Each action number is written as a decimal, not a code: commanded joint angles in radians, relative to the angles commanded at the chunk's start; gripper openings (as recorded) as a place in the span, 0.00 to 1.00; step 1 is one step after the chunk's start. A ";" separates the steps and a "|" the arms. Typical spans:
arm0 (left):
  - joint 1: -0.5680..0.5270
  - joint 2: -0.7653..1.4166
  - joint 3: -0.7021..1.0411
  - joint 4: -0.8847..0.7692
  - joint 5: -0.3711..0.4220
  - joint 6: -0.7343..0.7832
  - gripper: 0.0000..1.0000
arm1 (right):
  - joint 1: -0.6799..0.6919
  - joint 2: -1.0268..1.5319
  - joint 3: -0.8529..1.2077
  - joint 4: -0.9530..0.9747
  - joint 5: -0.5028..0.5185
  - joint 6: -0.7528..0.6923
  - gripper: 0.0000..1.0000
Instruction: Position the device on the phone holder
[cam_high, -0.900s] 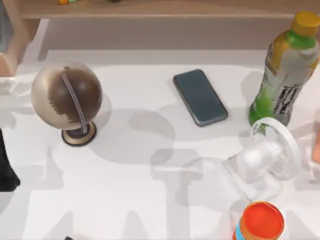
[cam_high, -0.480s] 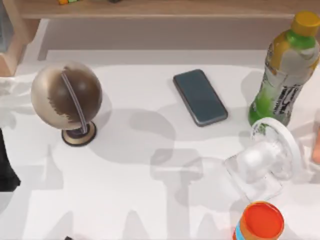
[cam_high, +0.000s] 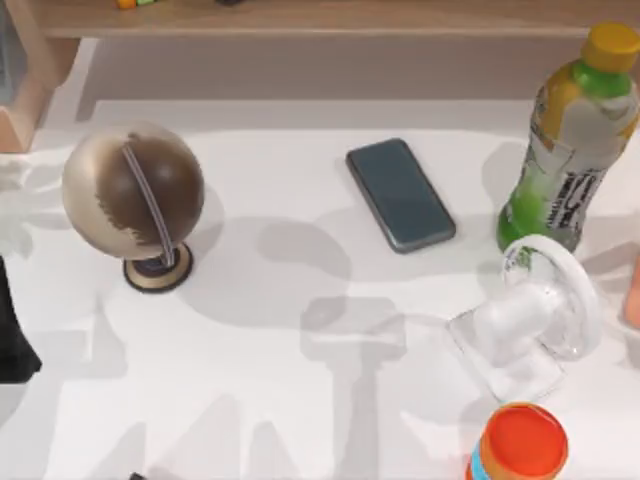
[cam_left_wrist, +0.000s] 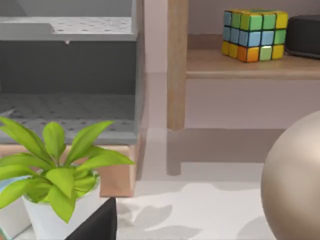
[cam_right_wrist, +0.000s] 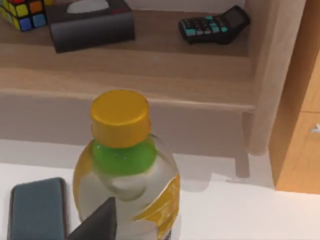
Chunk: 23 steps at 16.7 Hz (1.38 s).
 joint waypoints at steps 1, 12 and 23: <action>0.000 0.000 0.000 0.000 0.000 0.000 1.00 | 0.017 0.096 0.103 -0.049 0.001 0.003 1.00; 0.000 0.000 0.000 0.000 0.000 0.000 1.00 | 0.224 1.231 1.244 -0.621 0.003 0.045 1.00; 0.000 0.000 0.000 0.000 0.000 0.000 1.00 | 0.336 1.926 1.808 -1.017 0.015 0.104 1.00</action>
